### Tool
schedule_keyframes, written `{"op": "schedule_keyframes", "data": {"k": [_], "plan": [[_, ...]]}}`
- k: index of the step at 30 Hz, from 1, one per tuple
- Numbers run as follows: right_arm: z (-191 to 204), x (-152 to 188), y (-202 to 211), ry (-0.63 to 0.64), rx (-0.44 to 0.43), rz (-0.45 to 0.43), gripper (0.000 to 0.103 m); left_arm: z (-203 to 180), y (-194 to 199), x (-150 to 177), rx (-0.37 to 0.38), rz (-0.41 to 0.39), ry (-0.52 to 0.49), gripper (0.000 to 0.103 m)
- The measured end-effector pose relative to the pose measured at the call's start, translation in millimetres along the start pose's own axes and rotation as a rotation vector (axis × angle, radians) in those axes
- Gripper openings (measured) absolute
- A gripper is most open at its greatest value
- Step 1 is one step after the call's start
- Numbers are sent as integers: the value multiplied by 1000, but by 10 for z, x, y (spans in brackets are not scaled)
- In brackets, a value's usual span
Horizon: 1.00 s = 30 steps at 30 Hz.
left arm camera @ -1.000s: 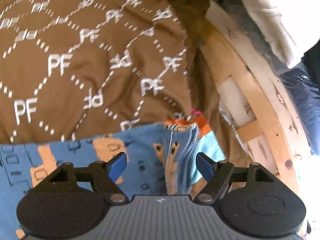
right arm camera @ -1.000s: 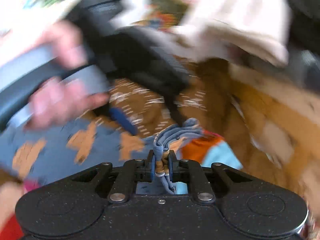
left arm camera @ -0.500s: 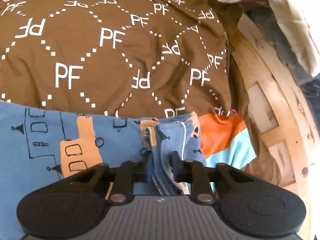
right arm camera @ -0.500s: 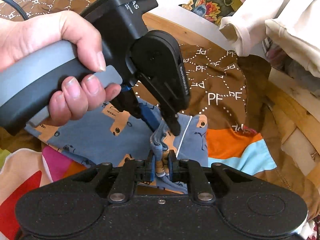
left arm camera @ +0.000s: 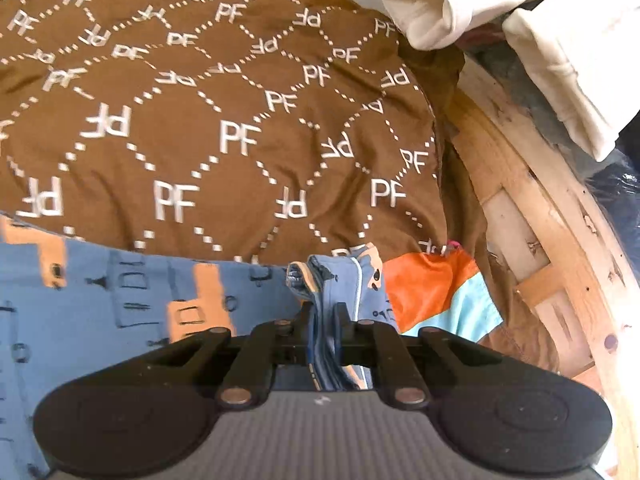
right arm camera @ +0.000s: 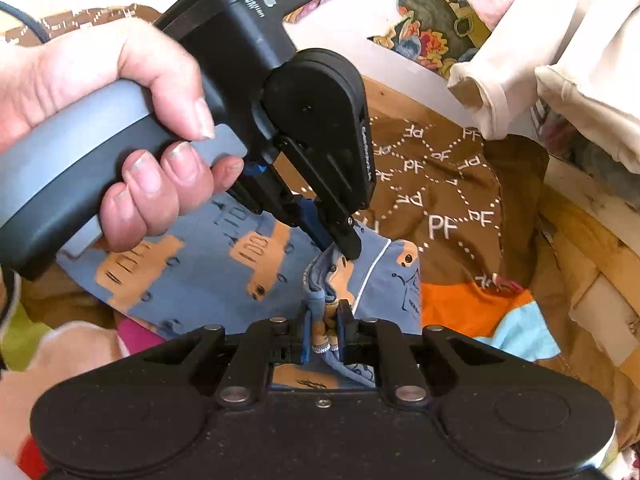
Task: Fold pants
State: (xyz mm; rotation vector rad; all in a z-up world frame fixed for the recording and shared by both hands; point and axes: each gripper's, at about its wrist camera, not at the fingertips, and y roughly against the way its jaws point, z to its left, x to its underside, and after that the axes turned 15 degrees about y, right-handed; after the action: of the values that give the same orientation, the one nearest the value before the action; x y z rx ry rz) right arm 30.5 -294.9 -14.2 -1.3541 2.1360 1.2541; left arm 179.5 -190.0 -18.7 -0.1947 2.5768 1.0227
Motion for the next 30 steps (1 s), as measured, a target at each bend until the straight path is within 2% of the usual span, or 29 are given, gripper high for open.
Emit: {"op": "schedule_keyframes", "data": {"k": [9,13,16,20,27,30], "plan": [[257,-241,45,4,-150,-68,13,349,439,60,-106,-67,0,10],[422,-295,21,26,-221,-75,13,554,485,119,-162,-72,-1,10],[526,-297,-24,43,-257,-63,14,684,463,155,-168,-62,24,10],[562,-265,-45,37,-270,-57,16,737,449,166,-164,-64,24,10],[571,-232,-27,28,-267,-77,17,554,447,224,-218,-93,-84,9],[571,-255,-7,29,-268,-80,18,520,500,224,-217,-99,-99,9]]}}
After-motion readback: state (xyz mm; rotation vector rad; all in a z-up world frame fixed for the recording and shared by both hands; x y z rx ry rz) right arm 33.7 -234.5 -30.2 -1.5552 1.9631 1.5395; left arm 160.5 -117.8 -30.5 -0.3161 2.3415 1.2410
